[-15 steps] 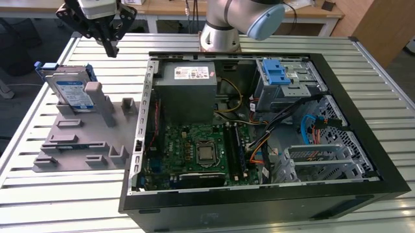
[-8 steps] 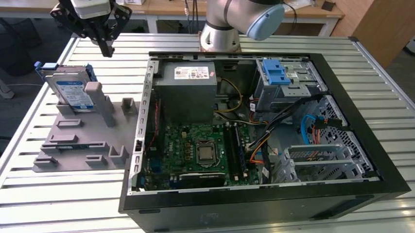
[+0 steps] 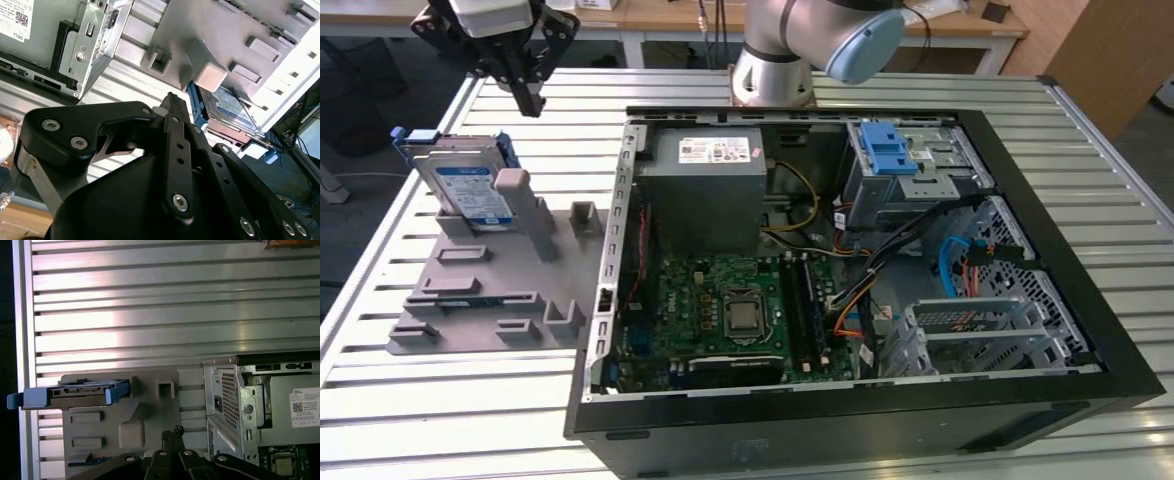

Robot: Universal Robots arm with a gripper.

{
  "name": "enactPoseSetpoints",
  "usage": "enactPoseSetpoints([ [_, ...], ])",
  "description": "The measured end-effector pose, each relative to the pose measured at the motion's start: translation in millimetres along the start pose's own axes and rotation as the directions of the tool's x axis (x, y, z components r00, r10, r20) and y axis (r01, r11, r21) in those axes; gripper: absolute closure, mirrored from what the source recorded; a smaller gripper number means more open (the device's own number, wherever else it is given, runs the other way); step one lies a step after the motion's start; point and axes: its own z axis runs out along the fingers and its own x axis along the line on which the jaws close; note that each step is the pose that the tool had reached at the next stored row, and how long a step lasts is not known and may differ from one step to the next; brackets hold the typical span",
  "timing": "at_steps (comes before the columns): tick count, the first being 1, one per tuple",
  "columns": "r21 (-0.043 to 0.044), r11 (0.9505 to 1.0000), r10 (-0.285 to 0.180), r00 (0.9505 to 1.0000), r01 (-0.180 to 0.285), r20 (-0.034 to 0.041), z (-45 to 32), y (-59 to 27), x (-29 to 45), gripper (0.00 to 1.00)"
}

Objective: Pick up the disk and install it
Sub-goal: 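Reach for the disk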

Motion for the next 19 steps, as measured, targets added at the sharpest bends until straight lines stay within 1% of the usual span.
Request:
enactPoseSetpoints([
  [19, 0.0000, 1.0000, 0.000, 1.0000, 0.000, -0.0010, 0.6, 4.5, 19.1, 0.89],
])
